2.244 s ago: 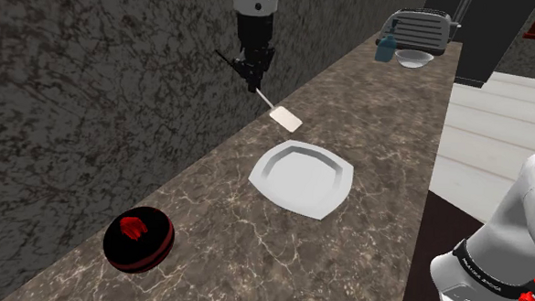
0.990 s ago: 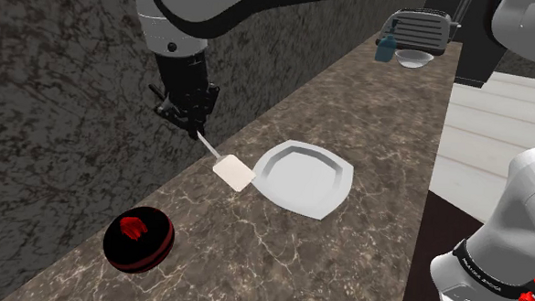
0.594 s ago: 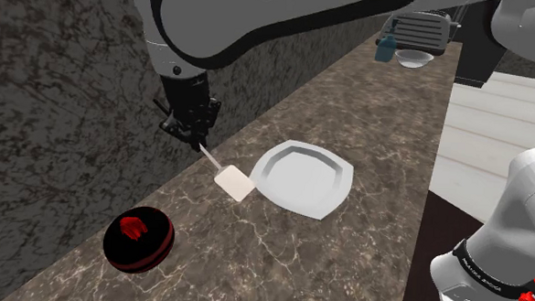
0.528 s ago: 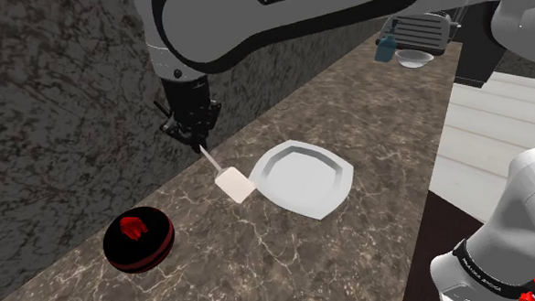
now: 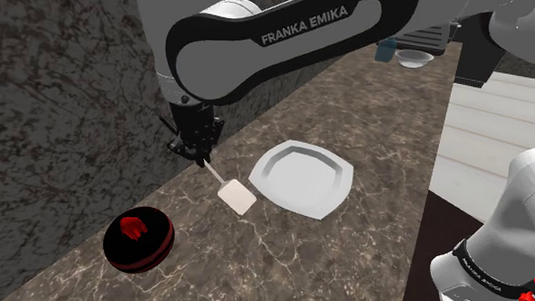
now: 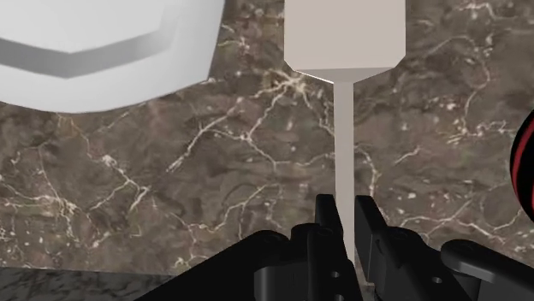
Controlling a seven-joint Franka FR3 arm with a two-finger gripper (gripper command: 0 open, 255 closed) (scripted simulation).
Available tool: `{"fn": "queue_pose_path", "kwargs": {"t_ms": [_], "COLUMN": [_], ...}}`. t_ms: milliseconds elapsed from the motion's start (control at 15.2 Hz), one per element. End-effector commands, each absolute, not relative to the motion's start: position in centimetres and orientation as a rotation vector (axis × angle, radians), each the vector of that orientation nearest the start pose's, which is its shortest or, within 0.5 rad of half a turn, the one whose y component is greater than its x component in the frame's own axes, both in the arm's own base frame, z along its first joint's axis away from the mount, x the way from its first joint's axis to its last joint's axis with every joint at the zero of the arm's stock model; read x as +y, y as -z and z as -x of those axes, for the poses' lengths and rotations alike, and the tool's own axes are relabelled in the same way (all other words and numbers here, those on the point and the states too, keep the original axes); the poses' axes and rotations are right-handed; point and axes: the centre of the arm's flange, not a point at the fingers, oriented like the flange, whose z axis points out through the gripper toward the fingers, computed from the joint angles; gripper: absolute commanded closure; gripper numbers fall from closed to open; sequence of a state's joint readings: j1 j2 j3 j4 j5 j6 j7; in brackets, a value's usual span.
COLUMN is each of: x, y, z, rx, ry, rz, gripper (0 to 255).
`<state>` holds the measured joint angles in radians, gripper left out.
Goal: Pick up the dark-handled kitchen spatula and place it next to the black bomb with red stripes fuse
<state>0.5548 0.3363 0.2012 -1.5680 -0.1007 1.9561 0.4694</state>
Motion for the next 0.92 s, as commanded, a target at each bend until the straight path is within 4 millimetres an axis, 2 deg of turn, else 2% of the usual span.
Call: {"fn": "queue_pose_path", "kwargs": {"t_ms": [0,858], "x": [44.0,44.0], "y": [-44.6,-37.8], "z": [-49.9,-49.9], "rx": [-0.481,-0.481], "ry": [0.102,0.102], "rz": [3.092,3.092], "gripper": [255,255]}}
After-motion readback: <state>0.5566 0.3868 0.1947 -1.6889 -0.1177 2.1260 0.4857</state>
